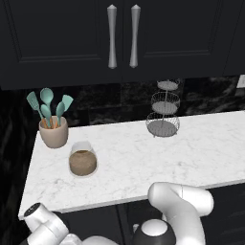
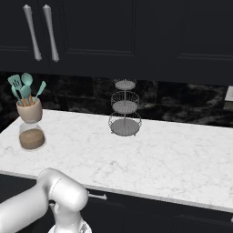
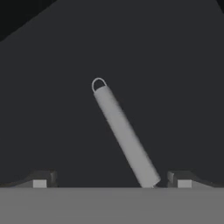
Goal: Pick the peeler from the drawer and place it on the counter.
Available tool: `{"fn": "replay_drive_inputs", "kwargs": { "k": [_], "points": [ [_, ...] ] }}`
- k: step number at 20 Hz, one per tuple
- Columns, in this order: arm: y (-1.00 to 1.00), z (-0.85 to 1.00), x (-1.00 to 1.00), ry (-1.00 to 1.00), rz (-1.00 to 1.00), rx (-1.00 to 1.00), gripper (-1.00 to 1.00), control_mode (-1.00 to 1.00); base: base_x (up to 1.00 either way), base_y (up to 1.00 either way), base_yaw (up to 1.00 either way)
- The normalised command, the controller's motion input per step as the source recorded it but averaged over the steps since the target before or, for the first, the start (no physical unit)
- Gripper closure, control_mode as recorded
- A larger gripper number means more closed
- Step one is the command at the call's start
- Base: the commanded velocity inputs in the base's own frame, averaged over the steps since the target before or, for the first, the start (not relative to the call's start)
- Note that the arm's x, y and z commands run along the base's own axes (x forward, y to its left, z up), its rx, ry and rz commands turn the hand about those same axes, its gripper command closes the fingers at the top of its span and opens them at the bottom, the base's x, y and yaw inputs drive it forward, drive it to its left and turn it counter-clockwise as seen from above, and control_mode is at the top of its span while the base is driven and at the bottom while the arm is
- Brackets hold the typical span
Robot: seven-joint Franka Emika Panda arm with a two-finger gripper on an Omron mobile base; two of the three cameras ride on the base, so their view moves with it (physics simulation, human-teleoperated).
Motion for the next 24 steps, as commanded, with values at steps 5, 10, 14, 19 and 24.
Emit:
{"fn": "replay_drive_inputs", "kwargs": {
  "k": [5,10,14,19,24],
  "points": [
    [0.19,-0.35,0.10,0.05,0.14,0.00,-1.00,-1.00,0.00,0.00,0.00],
    [0.39,-0.20,-0.07,0.00,0.19,0.00,-1.00,-1.00,0.00,0.00,0.00],
    [0.02,-0.30,-0.46,-0.04,0.15,0.00,-1.00,-1.00,0.00,0.00,0.00],
    [0.11,0.15,-0.49,-0.18,0.02,0.07,-1.00,-1.00,0.00,0.00,0.00],
    [0.06,0.12,-0.04,-0.05,0.00,0.02,-1.00,-1.00,0.00,0.00,0.00]
  ]
}}
